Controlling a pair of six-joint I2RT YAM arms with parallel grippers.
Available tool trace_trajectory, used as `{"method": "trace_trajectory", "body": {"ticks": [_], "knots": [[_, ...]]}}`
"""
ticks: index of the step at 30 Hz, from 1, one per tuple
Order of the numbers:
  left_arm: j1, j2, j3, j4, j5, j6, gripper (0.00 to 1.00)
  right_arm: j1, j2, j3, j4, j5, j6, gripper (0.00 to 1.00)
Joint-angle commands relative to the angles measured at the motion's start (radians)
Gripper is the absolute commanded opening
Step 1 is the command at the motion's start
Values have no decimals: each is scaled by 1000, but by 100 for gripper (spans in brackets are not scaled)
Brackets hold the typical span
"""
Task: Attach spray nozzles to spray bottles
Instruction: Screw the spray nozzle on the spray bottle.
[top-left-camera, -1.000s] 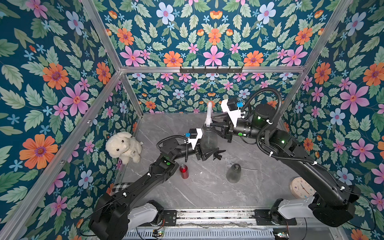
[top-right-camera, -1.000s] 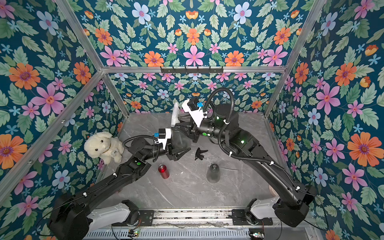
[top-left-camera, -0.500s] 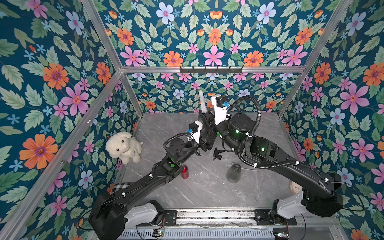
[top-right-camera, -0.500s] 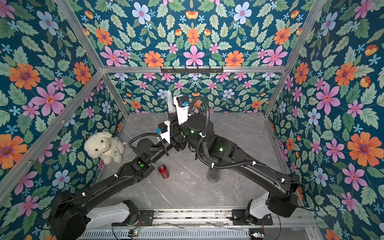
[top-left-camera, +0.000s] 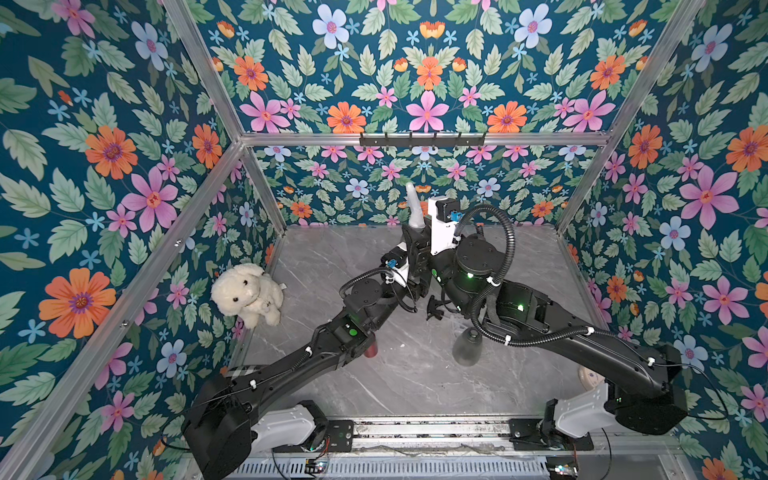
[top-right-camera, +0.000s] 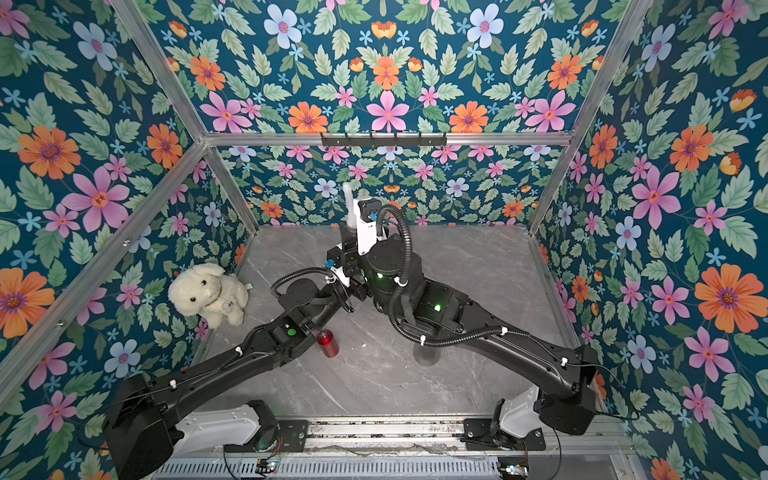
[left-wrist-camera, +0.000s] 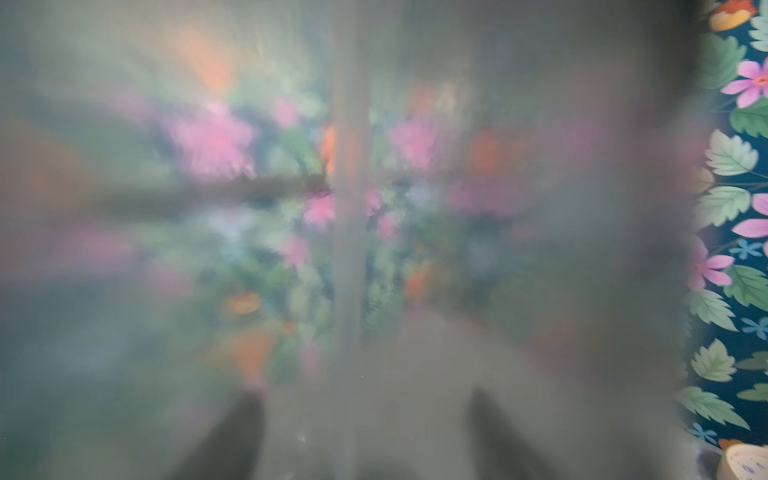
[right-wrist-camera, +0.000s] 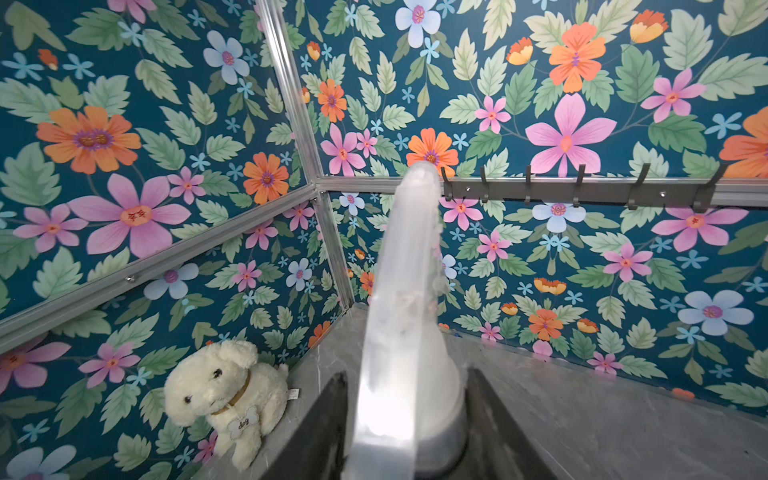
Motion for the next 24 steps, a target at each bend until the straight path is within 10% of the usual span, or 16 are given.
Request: {"method": "trace_trajectory", "body": {"ticks": [1, 14, 24], "knots": [[7, 7, 2, -54, 61, 48, 0, 33, -39, -50, -79, -333, -24, 52], [66, -37, -44, -17, 269, -3, 0, 0, -320, -189, -98, -470, -115, 58], [207, -81, -97, 89, 786, -170, 0, -504, -270, -22, -245, -950, 18, 48]]}}
